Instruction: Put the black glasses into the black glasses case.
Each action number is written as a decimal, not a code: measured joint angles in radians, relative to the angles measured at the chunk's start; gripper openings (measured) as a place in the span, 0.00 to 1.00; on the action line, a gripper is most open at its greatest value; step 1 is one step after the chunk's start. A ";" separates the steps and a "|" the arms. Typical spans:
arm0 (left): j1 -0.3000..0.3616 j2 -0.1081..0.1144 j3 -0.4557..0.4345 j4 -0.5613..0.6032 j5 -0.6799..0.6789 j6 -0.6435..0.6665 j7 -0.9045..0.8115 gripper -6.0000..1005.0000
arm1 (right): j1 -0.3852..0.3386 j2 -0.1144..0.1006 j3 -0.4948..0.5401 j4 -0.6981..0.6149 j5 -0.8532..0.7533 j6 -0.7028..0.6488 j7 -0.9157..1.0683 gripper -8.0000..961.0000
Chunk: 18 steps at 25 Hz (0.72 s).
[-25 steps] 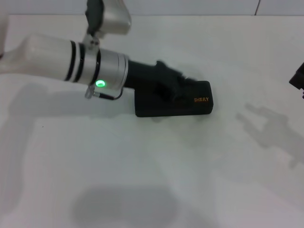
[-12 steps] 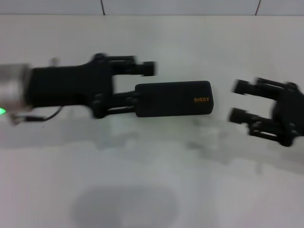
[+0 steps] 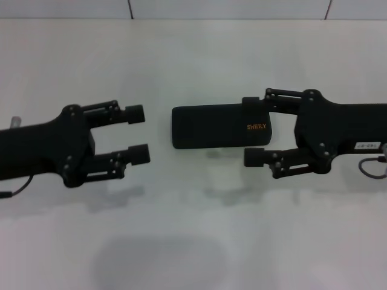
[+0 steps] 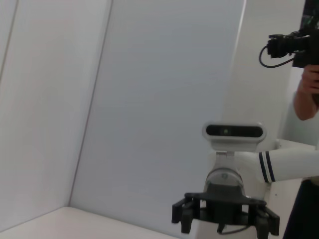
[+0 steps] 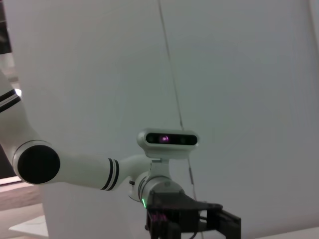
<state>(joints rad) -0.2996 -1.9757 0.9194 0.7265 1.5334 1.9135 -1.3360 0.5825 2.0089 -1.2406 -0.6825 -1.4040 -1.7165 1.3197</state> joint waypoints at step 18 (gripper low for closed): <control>0.013 0.003 -0.001 -0.018 0.008 -0.002 0.047 0.72 | 0.010 0.013 -0.003 0.007 -0.003 0.006 0.006 0.89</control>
<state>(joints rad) -0.2866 -1.9729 0.9187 0.7086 1.5409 1.9119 -1.2890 0.5921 2.0216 -1.2441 -0.6752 -1.4070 -1.7102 1.3259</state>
